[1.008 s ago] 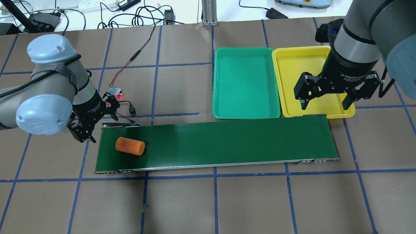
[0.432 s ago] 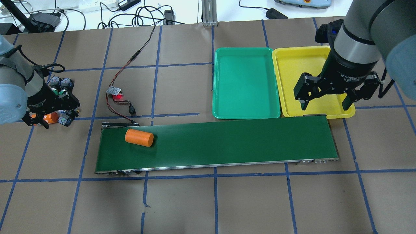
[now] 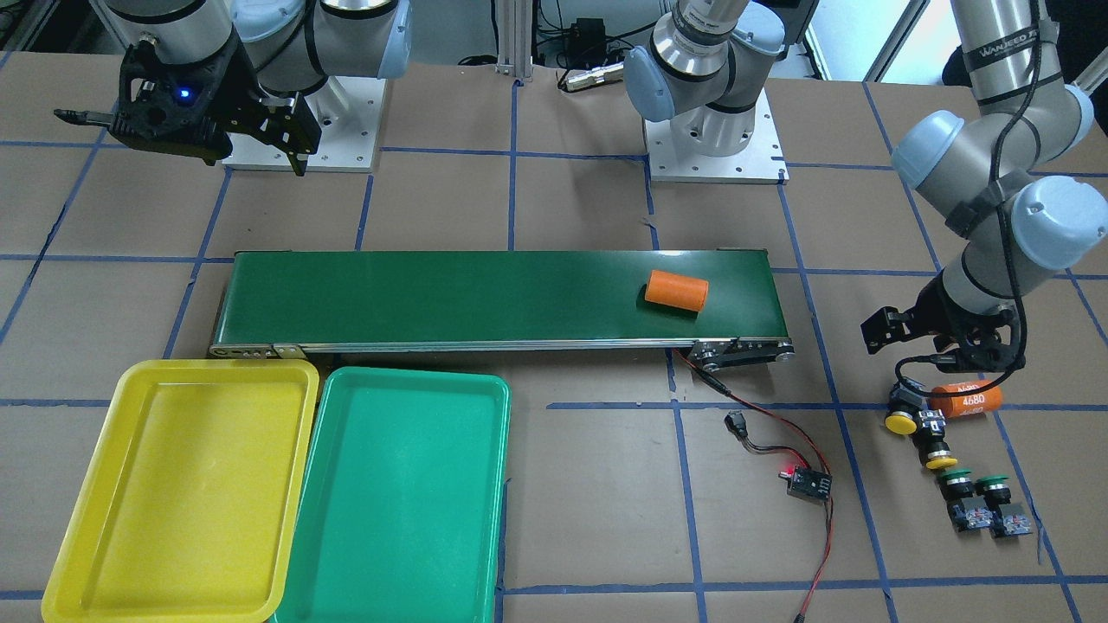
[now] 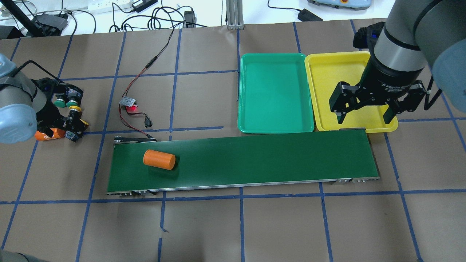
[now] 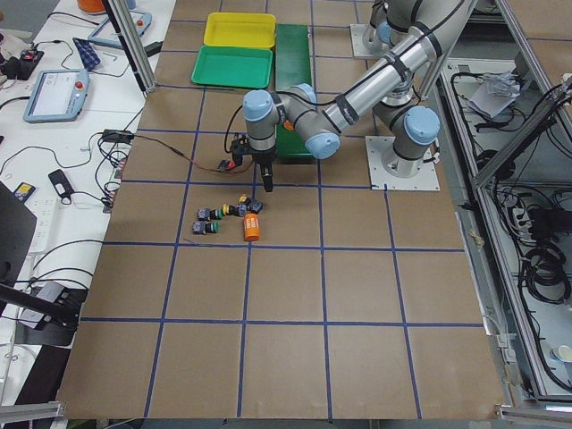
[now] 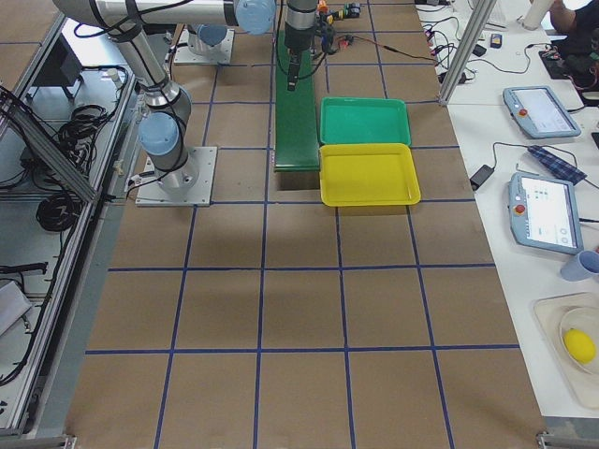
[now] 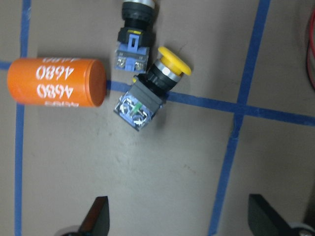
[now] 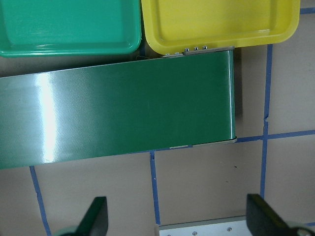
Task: Sort buttons by color to trays
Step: 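Move the left gripper back to the pile and grasp a yellow-capped button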
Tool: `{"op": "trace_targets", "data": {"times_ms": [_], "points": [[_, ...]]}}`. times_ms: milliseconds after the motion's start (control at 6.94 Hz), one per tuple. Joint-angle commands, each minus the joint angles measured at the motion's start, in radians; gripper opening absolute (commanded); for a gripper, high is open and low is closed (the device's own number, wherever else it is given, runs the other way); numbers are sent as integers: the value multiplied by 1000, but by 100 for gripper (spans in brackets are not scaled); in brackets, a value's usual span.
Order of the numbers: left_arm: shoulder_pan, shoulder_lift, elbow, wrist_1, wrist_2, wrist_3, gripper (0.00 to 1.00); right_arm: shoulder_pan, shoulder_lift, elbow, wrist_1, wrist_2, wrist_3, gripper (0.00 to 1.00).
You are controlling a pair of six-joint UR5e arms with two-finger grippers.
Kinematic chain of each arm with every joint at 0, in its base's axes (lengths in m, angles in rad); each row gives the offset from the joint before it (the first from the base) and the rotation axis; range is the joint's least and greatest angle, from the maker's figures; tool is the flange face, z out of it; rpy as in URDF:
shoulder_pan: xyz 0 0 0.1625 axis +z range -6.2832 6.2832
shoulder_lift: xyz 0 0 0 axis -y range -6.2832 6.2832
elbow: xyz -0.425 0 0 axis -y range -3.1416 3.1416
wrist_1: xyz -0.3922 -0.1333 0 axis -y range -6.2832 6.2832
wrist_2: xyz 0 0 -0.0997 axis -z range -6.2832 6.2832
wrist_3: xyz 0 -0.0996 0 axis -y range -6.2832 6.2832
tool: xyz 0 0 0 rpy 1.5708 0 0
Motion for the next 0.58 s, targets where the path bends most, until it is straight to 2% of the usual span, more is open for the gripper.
{"op": "trace_targets", "data": {"times_ms": [0,144,432], "points": [[2,-89,2,120,-2,288,98,0,1,2,5,0,0,100],[2,-123,8,144,-2,407,98,0,1,2,6,0,0,100],[4,-160,19,174,-2,452,99,0,1,3,8,0,0,100]]}}
